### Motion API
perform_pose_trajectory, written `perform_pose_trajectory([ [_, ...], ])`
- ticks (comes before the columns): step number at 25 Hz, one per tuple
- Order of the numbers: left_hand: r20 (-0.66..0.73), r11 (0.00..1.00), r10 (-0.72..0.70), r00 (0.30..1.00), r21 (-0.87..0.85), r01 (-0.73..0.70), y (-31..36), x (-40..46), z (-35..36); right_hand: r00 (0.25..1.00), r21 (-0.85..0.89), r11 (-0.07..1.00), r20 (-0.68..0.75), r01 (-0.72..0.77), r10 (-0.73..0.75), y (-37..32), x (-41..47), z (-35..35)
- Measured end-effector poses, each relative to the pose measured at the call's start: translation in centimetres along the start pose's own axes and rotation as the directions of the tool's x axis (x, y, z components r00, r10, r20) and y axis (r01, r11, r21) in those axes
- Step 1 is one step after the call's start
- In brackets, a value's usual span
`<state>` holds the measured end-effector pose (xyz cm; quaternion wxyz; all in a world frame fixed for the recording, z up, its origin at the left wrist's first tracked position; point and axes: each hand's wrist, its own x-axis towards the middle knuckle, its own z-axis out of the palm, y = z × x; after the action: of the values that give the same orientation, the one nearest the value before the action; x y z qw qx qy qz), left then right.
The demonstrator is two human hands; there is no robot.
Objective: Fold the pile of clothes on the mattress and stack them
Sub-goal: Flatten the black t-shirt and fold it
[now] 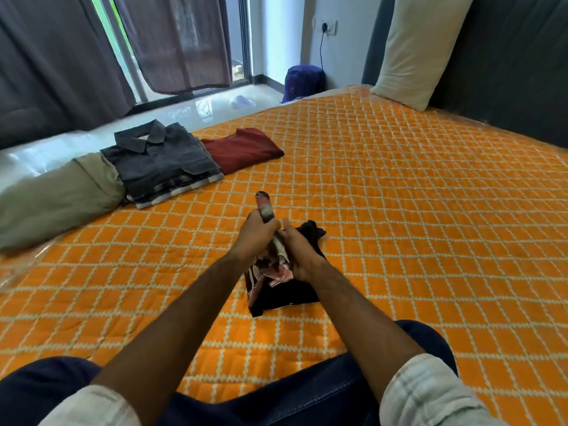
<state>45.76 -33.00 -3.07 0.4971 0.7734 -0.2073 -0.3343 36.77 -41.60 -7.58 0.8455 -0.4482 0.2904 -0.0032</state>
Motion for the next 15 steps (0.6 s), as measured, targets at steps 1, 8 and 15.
perform_pose_trajectory([
  [1,0.052,1.000,-0.014,0.999,-0.001,0.014,0.1,0.2,1.2,0.999,0.023,1.000,-0.031,0.009,-0.008,-1.0,-0.3,-1.4],
  [8,-0.425,0.911,-0.022,0.905,0.364,0.193,-8.4,1.8,0.6,0.929,-0.521,0.853,-0.329,-0.028,-0.170,-0.7,2.6,-9.6],
  [15,0.025,0.946,-0.293,0.956,-0.138,0.294,-11.4,3.1,0.7,0.828,-0.482,0.875,-0.468,0.055,-0.309,1.2,2.2,-12.8],
])
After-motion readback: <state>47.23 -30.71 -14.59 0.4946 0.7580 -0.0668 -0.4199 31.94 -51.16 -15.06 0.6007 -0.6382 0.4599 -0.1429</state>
